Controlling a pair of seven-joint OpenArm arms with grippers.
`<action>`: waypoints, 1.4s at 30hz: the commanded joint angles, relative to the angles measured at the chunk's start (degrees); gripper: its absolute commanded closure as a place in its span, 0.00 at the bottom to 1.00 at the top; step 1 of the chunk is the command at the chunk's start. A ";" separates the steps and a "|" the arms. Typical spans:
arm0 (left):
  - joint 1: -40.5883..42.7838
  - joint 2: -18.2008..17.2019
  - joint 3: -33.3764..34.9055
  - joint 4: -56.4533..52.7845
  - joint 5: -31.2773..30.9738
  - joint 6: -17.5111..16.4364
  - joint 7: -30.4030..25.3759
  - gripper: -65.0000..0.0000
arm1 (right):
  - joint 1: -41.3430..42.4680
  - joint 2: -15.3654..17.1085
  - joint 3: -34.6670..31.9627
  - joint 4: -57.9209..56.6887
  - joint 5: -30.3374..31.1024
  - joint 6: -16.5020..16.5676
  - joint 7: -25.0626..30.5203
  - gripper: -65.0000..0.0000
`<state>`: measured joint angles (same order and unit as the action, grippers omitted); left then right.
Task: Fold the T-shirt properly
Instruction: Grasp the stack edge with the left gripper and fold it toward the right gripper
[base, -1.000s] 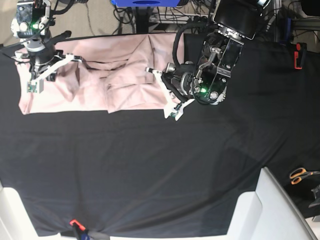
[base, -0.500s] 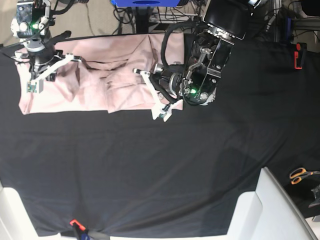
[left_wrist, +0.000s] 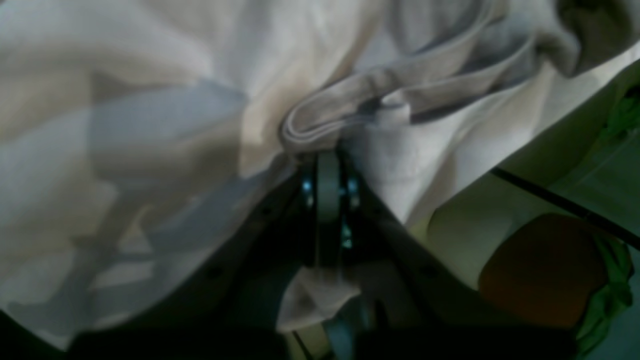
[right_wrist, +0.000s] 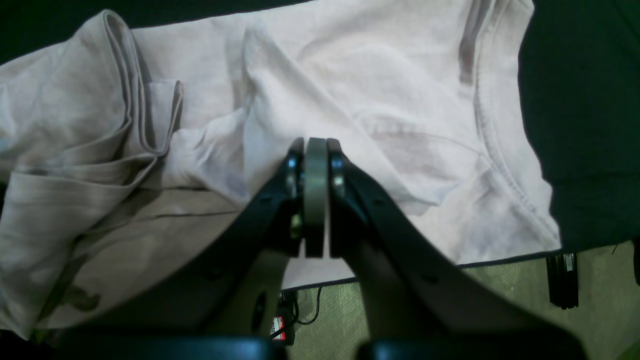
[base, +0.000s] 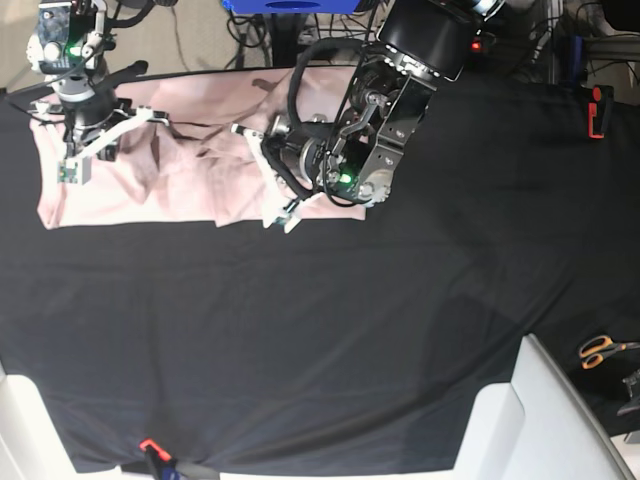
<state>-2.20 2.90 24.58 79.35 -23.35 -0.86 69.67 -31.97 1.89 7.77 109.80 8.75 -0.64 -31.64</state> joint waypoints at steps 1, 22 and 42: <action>-1.10 1.28 0.08 0.87 -0.78 -1.38 -0.26 1.00 | -0.08 0.26 0.19 1.19 -0.09 -0.10 1.18 1.00; -8.75 4.09 11.42 -6.60 -10.80 -5.07 -3.43 1.00 | 1.86 0.18 8.80 1.28 -0.09 -0.10 1.18 1.00; -8.92 -8.39 11.69 2.27 -21.00 21.92 -3.16 1.00 | 3.61 -0.35 9.50 1.19 -0.09 -0.10 -3.22 1.00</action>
<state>-10.33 -5.87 36.40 80.95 -43.40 20.88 66.65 -28.32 1.08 16.99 109.86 8.78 -0.60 -36.01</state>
